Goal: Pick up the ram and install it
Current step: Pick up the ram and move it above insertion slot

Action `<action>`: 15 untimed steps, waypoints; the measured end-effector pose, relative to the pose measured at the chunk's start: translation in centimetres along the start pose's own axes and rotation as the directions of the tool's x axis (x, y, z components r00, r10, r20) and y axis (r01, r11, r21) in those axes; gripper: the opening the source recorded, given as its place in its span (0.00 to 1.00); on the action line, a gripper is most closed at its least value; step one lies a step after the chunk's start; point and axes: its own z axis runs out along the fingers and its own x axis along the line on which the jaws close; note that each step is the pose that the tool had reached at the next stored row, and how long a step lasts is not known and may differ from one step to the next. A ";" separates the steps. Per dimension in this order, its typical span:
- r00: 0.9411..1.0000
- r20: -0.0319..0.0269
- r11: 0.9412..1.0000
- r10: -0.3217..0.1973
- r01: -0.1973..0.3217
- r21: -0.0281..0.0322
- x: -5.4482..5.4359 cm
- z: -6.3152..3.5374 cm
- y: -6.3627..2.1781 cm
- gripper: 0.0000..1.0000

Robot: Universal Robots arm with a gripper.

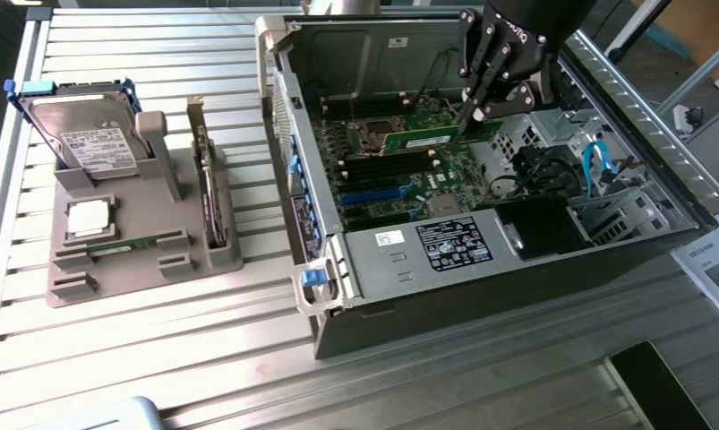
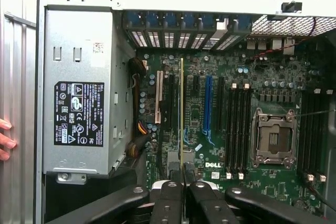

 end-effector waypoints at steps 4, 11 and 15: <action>1.000 0.000 1.000 0.000 0.000 -0.004 0.0 0.00 0.00 0.12; 1.000 0.000 1.000 0.000 0.000 -0.011 0.0 0.00 0.00 0.12; 1.000 0.001 1.000 0.000 0.000 -0.016 0.0 0.00 0.00 0.12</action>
